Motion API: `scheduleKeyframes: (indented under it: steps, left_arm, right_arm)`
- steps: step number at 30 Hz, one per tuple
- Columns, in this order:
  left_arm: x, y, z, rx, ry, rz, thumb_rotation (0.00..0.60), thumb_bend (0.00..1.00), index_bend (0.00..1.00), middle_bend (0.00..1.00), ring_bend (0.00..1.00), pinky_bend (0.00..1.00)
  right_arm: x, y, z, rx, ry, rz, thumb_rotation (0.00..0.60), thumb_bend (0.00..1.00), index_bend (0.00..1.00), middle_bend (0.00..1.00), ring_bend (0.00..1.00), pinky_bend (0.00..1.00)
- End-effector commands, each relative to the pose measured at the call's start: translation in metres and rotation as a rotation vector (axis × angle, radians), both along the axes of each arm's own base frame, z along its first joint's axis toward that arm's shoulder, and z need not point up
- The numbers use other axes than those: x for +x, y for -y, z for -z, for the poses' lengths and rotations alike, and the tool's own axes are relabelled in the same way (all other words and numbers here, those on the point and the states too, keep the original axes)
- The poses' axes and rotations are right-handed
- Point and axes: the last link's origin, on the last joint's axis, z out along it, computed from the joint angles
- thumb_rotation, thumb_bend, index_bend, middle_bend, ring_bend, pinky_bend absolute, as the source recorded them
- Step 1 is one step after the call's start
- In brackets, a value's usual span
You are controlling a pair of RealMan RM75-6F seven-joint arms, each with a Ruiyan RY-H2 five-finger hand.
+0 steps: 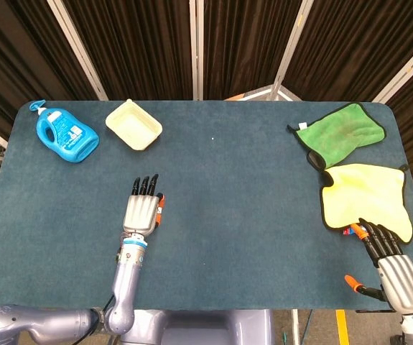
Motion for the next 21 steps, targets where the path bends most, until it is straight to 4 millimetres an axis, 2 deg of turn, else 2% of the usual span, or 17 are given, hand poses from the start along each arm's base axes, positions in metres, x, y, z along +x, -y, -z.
scheduleKeyframes:
  steps: [1,7,15,18,21]
  left_arm:
    - [0.012,-0.002,-0.031,0.043,0.012,0.06,0.6,0.55,0.57,0.0,0.0,0.0]
    - [0.019,-0.004,-0.053,0.047,-0.001,0.104,0.6,0.53,0.53,0.0,0.0,0.0]
    - [0.019,-0.002,-0.066,0.043,0.012,0.13,0.6,0.4,0.22,0.0,0.0,0.0]
    - [0.016,0.001,-0.07,0.042,0.018,0.128,0.6,0.4,0.18,0.0,0.0,0.0]
    - [0.011,0.006,-0.075,0.045,0.015,0.136,0.6,0.4,0.18,0.0,0.0,0.0]
  right_arm:
    - [0.0,0.0,0.0,-0.001,0.0,0.0,0.6,0.09,0.03,0.0,0.0,0.0]
    - [0.001,0.0,0.0,-0.003,0.0,0.0,0.6,0.09,0.03,0.0,0.0,0.0]
    - [0.001,-0.001,0.001,-0.001,-0.003,-0.002,0.6,0.09,0.03,0.0,0.0,0.0]
    - [0.001,-0.001,0.001,0.001,-0.006,-0.003,0.6,0.09,0.03,0.0,0.0,0.0]
    - [0.001,-0.001,0.002,0.002,-0.01,-0.002,0.6,0.09,0.03,0.0,0.0,0.0]
